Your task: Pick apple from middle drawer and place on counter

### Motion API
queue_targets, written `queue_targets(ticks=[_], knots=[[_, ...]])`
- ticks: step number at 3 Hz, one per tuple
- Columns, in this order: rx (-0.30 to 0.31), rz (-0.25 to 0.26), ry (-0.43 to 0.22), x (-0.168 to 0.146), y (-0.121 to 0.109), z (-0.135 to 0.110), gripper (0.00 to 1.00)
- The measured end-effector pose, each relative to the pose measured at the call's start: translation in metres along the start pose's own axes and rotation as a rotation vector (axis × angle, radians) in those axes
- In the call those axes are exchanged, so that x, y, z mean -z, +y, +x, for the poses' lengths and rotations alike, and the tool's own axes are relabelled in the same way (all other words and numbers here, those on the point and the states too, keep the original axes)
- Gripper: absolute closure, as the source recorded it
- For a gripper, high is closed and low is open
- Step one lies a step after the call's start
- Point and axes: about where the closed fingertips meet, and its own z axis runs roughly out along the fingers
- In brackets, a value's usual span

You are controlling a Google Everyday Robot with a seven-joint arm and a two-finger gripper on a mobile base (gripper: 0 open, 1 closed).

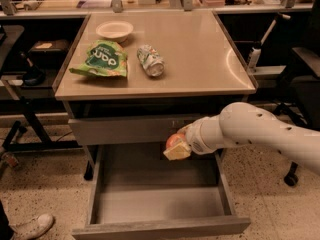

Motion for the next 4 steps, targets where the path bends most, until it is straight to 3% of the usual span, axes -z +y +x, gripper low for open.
queue_targets(ticks=[1, 3, 4], knots=[[0.028, 0.055, -0.018, 0.029, -0.008, -0.024, 1.00], [0.080, 0.200, -0.080, 0.114, -0.057, -0.086, 1.00], [0.066, 0.274, -0.110, 0.168, -0.137, -0.139, 1.00]])
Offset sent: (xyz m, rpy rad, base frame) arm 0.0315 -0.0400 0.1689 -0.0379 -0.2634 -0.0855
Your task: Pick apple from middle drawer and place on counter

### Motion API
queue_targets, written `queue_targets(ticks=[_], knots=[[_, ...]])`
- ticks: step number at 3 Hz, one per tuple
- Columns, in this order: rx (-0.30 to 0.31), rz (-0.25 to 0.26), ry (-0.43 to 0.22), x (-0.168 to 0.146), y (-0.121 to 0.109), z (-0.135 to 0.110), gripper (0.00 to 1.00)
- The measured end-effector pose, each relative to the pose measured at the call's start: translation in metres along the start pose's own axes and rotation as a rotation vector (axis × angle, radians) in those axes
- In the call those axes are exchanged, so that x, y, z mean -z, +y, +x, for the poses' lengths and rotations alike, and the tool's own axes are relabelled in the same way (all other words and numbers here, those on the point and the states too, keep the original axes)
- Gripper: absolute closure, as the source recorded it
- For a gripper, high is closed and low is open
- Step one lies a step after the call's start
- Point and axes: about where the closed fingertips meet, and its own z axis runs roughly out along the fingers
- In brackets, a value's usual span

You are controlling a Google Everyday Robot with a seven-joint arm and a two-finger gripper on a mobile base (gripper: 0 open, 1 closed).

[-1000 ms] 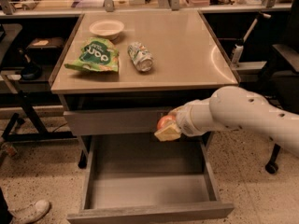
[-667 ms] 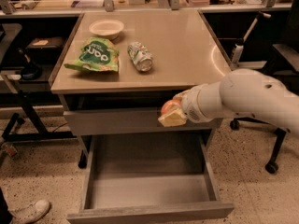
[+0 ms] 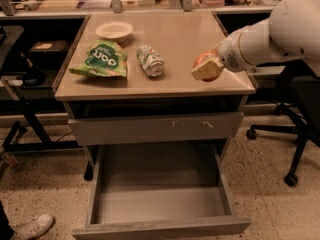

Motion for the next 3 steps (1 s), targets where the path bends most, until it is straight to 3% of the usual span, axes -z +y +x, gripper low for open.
queue_targets(ticks=[1, 3], knots=[[0.000, -0.001, 0.000, 0.000, 0.000, 0.000, 1.00], [-0.055, -0.099, 0.017, -0.035, -0.014, -0.009, 1.00]])
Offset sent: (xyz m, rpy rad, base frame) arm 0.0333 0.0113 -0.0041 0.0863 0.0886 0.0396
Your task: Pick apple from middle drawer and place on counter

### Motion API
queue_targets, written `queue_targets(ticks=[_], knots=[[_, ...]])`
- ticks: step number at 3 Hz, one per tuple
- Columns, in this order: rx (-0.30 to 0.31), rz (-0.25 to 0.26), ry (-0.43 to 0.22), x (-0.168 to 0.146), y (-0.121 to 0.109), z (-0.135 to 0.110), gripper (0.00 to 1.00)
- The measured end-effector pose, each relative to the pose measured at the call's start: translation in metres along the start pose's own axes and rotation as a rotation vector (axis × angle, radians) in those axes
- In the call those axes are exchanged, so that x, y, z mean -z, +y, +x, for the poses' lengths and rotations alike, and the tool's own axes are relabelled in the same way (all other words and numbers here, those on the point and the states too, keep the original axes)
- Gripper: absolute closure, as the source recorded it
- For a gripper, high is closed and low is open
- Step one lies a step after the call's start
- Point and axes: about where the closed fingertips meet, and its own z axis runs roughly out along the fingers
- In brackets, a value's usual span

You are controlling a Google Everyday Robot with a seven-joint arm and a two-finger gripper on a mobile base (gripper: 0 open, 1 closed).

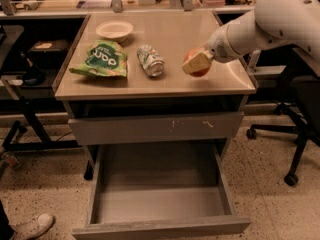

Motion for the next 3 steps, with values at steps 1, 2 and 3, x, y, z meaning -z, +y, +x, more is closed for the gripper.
queue_targets(ticks=[1, 2, 3], knots=[[-0.021, -0.054, 0.024, -0.022, -0.007, -0.002, 1.00], [-0.039, -0.092, 0.052, -0.043, -0.013, 0.000, 1.00], [-0.052, -0.105, 0.077, -0.057, -0.021, 0.004, 1.00]])
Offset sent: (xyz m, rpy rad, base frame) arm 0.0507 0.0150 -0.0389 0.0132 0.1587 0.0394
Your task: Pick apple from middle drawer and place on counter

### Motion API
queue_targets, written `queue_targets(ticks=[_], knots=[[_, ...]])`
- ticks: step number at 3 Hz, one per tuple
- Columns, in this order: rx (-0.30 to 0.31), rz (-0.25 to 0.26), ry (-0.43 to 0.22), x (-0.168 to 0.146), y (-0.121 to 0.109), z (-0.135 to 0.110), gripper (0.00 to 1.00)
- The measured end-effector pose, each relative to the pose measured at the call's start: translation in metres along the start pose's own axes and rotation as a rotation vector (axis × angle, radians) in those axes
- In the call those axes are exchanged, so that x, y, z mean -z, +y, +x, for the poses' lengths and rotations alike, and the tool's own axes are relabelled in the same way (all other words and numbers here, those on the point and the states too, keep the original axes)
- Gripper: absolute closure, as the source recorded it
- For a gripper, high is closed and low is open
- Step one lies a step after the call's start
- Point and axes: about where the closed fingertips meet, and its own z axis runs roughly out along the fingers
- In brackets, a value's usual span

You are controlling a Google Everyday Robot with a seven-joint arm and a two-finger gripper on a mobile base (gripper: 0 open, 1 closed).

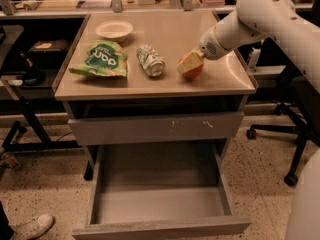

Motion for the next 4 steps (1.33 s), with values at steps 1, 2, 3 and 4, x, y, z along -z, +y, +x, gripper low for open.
queue_targets(ticks=[1, 2, 3, 4], knots=[[0.018, -0.007, 0.018, -0.0084, -0.0026, 0.0025, 1.00], [0.018, -0.007, 0.018, -0.0085, -0.0026, 0.0025, 0.81], [0.018, -0.007, 0.018, -0.0085, -0.0026, 0.0025, 0.57], [0.018, -0.007, 0.018, -0.0085, -0.0026, 0.0025, 0.36]])
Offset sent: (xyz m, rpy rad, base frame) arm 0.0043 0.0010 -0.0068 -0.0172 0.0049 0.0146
